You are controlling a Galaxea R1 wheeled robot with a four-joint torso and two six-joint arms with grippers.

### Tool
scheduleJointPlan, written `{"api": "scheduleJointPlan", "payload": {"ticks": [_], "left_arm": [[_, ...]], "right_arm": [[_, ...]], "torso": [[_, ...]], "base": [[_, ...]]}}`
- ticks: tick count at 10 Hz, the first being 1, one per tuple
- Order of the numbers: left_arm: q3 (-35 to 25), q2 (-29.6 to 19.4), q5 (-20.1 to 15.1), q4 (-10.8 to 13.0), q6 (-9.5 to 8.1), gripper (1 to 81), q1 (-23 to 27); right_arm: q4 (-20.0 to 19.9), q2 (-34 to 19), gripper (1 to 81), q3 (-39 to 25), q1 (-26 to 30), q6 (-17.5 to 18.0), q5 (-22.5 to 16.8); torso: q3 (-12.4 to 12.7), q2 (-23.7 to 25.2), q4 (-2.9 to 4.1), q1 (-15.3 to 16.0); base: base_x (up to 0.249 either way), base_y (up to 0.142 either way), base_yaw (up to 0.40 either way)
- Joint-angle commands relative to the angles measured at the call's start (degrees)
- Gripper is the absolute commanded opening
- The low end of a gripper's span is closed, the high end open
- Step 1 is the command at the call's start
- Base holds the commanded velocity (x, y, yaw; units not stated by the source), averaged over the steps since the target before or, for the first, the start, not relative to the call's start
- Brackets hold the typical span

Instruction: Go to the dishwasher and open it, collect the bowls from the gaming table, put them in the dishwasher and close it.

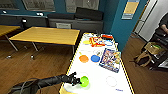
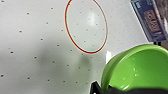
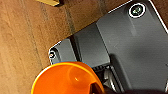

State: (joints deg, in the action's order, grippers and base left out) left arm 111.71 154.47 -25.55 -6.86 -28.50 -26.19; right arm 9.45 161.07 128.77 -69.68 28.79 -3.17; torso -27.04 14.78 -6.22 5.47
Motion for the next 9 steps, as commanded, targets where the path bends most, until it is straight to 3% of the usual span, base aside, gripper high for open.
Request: {"api": "scheduleJointPlan", "payload": {"ticks": [1,3,7,9], "left_arm": [[-26.2,-19.0,-1.7,5.8,0.2,1.0,11.6],[-32.9,-26.6,-1.4,5.9,0.72,1.0,8.6],[-37.4,-34.2,-0.6,12.6,0.99,1.0,-1.4],[-37.8,-36.1,3.3,16.8,0.9,1.0,-9.1]], "right_arm": [[0.4,-1.4,1.0,-1.6,2.1,-0.1,-3.2],[0.5,-2.2,1.0,-1.8,1.3,-0.1,-3.2],[0.6,-3.3,1.0,-2.1,0.0,-0.2,-2.5],[0.7,-3.3,1.0,-2.0,-0.6,-0.2,-2.4]], "torso": [[0.0,0.0,0.0,0.0],[1.4,0.0,0.0,0.0],[5.9,0.0,0.0,0.0],[8.4,0.0,0.0,0.0]], "base": [[0.0,0.0,0.0],[0.0,0.0,0.0],[0.0,0.0,0.0],[0.0,0.0,0.0]]}}
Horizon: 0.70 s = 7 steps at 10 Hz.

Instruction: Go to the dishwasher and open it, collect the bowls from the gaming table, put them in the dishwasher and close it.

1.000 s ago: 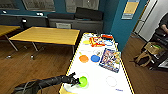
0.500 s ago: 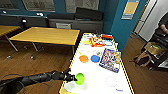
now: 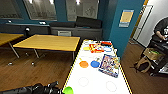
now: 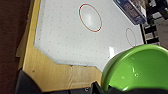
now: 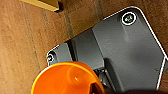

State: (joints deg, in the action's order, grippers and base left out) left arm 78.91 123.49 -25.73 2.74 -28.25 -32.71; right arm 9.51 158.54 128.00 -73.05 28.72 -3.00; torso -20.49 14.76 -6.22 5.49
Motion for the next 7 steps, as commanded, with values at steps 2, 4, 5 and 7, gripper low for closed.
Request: {"api": "scheduleJointPlan", "payload": {"ticks": [2,4,5,7], "left_arm": [[-4.4,-6.0,7.5,12.0,0.65,1.0,-11.1],[-1.4,-5.5,12.9,15.2,0.74,1.0,-18.8],[0.0,-5.3,14.9,17.1,0.74,1.0,-22.1],[4.0,-3.5,17.8,20.4,0.74,1.0,-28.0]], "right_arm": [[0.7,-0.7,1.0,-1.1,2.5,-0.2,-2.5],[0.7,-0.7,1.0,-0.9,2.2,-0.2,-2.5],[0.7,-0.7,1.0,-0.8,2.2,-0.2,-2.5],[0.8,-0.7,1.0,0.0,1.3,-0.2,-2.5]], "torso": [[4.5,0.0,0.0,0.0],[7.2,0.0,0.0,0.0],[8.0,0.0,0.0,-0.1],[6.7,0.1,0.0,-0.2]], "base": [[0.0,0.0,0.0],[0.0,0.0,0.0],[0.0,0.0,0.0],[0.0,0.0,0.0]]}}
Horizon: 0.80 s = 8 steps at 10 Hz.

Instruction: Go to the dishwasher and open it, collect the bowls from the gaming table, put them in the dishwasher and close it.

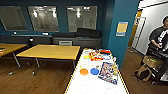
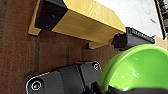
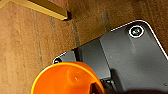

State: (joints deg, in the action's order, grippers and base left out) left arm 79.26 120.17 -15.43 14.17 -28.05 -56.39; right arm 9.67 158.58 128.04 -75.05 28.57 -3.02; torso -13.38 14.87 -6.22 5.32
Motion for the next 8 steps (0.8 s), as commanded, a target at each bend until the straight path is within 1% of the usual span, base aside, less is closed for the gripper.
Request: {"api": "scheduleJointPlan", "payload": {"ticks": [1,3,4,5,6,7,8], "left_arm": [[6.1,1.3,8.8,10.2,0.54,1.0,-6.7],[10.8,4.3,11.0,11.2,0.54,1.0,-10.6],[12.8,5.5,13.1,11.7,0.54,1.0,-12.4],[14.0,6.4,14.6,11.8,0.63,1.0,-13.8],[15.0,7.4,14.8,12.6,0.63,1.0,-15.4],[16.3,8.4,15.8,12.9,0.63,1.0,-16.6],[18.0,9.4,18.2,13.0,0.63,1.0,-17.8]], "right_arm": [[1.1,-0.8,1.0,0.7,2.7,-0.1,-2.3],[1.3,-0.7,1.0,2.8,1.3,-0.1,-2.3],[1.3,-0.5,1.0,3.9,0.6,-0.1,-2.0],[1.8,-0.3,1.0,4.3,0.0,-0.1,-1.3],[2.1,0.0,1.0,4.7,-0.5,-0.1,-1.2],[2.1,0.5,1.0,5.1,-0.9,-0.1,-1.1],[2.5,1.0,1.0,5.7,-1.6,-0.1,-0.3]], "torso": [[0.0,0.0,0.0,0.0],[0.0,0.0,0.0,0.0],[0.0,0.0,0.0,0.0],[0.0,0.0,0.0,0.0],[0.0,0.0,0.0,0.0],[0.0,0.0,0.0,0.0],[0.0,0.0,0.0,-0.1]], "base": [[0.0,0.0,0.0],[0.0,0.0,0.0],[0.0,0.0,0.0],[0.0,0.0,0.0],[0.0,0.0,0.0],[0.0,0.0,0.0],[0.0,0.0,0.0]]}}
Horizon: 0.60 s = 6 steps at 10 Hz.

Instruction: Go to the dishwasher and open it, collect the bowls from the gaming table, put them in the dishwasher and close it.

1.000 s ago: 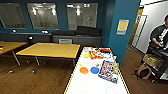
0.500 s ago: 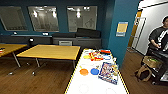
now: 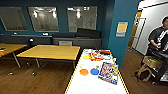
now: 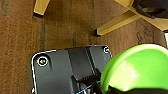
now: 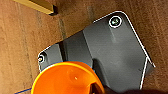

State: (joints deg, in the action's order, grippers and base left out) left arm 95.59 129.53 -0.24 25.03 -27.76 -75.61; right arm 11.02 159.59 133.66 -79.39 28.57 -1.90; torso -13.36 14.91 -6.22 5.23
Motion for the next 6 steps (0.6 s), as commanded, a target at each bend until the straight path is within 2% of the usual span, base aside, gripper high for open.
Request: {"api": "scheduleJointPlan", "payload": {"ticks": [1,3,4,6], "left_arm": [[3.5,1.3,3.6,2.1,0.25,1.0,0.6],[7.1,4.7,3.8,2.3,0.34,1.0,-1.2],[8.6,6.4,3.8,3.3,0.34,1.0,-2.0],[11.6,9.3,3.8,3.8,0.34,1.0,-3.5]], "right_arm": [[1.5,0.7,1.0,1.1,2.3,-0.1,-1.2],[2.9,3.6,1.0,4.2,1.5,-0.3,-1.2],[3.1,4.9,1.0,5.7,1.3,-0.4,-1.2],[3.7,5.9,1.0,6.8,0.9,-0.4,-1.2]], "torso": [[0.0,0.0,0.0,0.0],[0.0,0.0,0.0,0.0],[0.0,0.0,0.0,0.0],[0.0,0.0,0.0,0.0]], "base": [[0.0,0.0,0.0],[-0.032,0.0,0.0],[-0.081,0.0,0.0],[-0.125,0.0,0.0]]}}
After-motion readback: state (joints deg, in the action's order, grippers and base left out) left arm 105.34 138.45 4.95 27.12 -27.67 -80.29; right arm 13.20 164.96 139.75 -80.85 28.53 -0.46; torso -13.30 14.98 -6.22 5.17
